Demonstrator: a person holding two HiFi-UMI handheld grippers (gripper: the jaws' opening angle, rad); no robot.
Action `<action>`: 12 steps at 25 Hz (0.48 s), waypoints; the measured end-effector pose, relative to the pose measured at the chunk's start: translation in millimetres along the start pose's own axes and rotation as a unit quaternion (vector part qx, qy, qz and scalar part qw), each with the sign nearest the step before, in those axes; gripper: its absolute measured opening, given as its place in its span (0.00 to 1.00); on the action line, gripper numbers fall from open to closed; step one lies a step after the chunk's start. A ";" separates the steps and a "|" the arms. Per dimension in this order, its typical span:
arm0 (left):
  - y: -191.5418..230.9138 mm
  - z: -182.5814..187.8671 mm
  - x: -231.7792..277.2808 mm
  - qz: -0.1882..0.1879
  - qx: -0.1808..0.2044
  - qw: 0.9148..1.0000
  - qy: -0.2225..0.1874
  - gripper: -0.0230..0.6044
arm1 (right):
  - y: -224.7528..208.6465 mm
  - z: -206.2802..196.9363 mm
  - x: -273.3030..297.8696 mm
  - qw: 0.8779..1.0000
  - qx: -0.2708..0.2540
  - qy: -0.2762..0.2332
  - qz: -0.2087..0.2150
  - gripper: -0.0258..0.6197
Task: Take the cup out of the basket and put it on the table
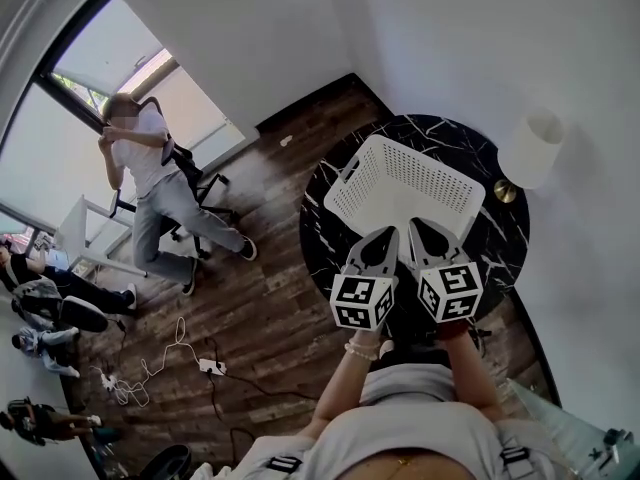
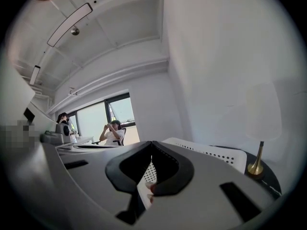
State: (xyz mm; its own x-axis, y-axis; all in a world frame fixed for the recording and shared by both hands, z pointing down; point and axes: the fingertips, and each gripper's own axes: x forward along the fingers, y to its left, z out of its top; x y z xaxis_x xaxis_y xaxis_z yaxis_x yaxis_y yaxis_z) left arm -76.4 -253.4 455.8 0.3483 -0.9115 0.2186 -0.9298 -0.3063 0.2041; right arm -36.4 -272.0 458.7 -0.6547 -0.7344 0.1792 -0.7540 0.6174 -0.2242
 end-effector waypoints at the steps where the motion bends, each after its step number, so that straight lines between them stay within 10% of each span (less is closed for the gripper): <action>1: 0.9 -0.2 3.2 0.003 0.000 1.000 0.001 0.05 | -2.0 -0.1 2.1 1.000 0.001 0.001 0.003 0.06; 12: 2.3 -13.2 33.4 0.018 -0.011 1.000 0.020 0.05 | -33.0 -12.7 16.1 0.999 0.025 0.021 0.016 0.06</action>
State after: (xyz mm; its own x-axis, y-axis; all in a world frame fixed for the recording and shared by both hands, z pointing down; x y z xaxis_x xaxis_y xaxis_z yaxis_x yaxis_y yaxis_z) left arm -65.3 -281.0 476.2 0.3189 -0.9101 0.2647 -0.9393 -0.2661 0.2167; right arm -22.8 -300.6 481.2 -0.6812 -0.7012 0.2106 -0.7294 0.6254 -0.2772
